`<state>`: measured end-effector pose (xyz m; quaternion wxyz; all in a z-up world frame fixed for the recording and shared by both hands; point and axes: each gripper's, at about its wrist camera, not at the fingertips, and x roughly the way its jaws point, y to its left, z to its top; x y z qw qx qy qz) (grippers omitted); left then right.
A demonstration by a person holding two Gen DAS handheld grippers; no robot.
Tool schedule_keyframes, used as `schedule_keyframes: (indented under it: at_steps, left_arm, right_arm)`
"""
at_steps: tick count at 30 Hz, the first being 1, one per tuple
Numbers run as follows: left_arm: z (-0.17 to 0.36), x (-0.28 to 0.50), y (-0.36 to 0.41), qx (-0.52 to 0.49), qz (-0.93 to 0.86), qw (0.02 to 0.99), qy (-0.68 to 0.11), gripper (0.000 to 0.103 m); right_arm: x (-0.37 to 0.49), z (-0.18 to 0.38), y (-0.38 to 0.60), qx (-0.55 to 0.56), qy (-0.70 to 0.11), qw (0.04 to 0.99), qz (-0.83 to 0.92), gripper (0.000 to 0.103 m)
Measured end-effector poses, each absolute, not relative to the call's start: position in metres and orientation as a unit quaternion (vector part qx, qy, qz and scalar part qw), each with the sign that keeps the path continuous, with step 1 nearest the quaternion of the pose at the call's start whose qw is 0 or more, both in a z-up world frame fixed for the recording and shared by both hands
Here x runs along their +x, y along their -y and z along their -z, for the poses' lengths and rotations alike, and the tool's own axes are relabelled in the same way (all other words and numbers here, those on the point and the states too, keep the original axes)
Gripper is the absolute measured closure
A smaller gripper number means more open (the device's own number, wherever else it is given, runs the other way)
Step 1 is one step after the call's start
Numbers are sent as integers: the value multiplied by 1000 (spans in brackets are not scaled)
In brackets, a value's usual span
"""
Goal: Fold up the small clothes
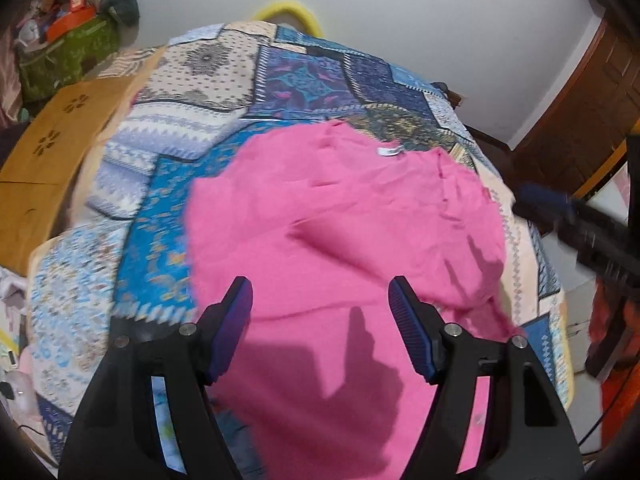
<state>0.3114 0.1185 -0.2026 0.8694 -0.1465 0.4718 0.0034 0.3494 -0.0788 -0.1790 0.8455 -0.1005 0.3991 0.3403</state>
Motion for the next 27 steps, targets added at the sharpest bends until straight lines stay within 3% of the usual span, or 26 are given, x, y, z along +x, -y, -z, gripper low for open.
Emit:
schedule_keyframes:
  at_steps: [10, 12, 17, 21, 27]
  left_arm:
    - [232, 388, -75, -138, -24, 844, -517, 33]
    - [237, 392, -69, -116, -35, 846, -519, 41]
    - [239, 383, -66, -55, -37, 857, -510, 83]
    - [229, 360, -83, -68, -17, 864, -498, 91]
    - [230, 319, -108, -57, -12, 858, -510, 91]
  right_arm:
    - [362, 245, 155, -84, -454, 841, -283, 64]
    - [363, 254, 161, -75, -464, 836, -283, 64]
    - [365, 265, 168, -56, -473, 831, -288, 64]
    - [363, 263, 168, -52, -470, 831, -293, 64]
    - [362, 264, 165, -46, -470, 830, -297, 64]
